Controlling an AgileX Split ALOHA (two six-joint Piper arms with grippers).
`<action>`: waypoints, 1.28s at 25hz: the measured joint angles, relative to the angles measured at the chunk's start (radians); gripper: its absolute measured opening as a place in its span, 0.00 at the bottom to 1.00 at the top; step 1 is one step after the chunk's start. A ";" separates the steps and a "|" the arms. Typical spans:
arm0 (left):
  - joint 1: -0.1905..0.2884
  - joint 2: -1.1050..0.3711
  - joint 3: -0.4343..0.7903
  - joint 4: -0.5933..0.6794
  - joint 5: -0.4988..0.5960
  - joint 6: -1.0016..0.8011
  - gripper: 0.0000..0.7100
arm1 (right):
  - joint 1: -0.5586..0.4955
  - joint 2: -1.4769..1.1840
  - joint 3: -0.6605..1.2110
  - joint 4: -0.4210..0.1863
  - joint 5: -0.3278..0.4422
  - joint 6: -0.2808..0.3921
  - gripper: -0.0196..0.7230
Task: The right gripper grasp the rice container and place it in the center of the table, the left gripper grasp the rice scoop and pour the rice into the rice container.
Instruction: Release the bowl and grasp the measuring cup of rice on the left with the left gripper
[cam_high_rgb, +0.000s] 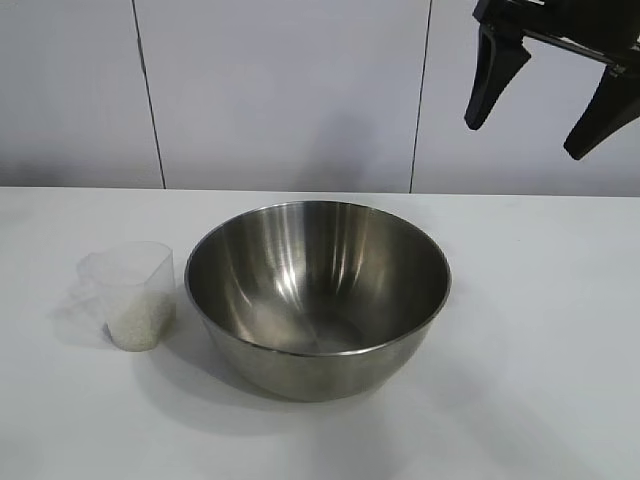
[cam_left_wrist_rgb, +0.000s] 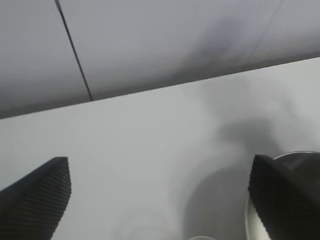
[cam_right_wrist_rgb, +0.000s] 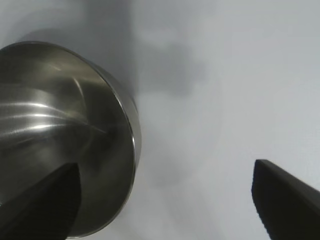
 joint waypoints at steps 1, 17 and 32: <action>-0.017 -0.002 0.019 0.062 -0.027 -0.036 0.98 | 0.000 0.000 0.000 0.000 0.003 -0.002 0.89; -0.093 -0.012 0.199 0.470 -0.423 -0.357 0.98 | 0.000 0.000 0.000 0.001 0.005 -0.016 0.89; 0.051 -0.013 0.903 0.144 -1.551 -0.267 0.98 | 0.000 0.000 0.000 0.000 0.006 -0.033 0.89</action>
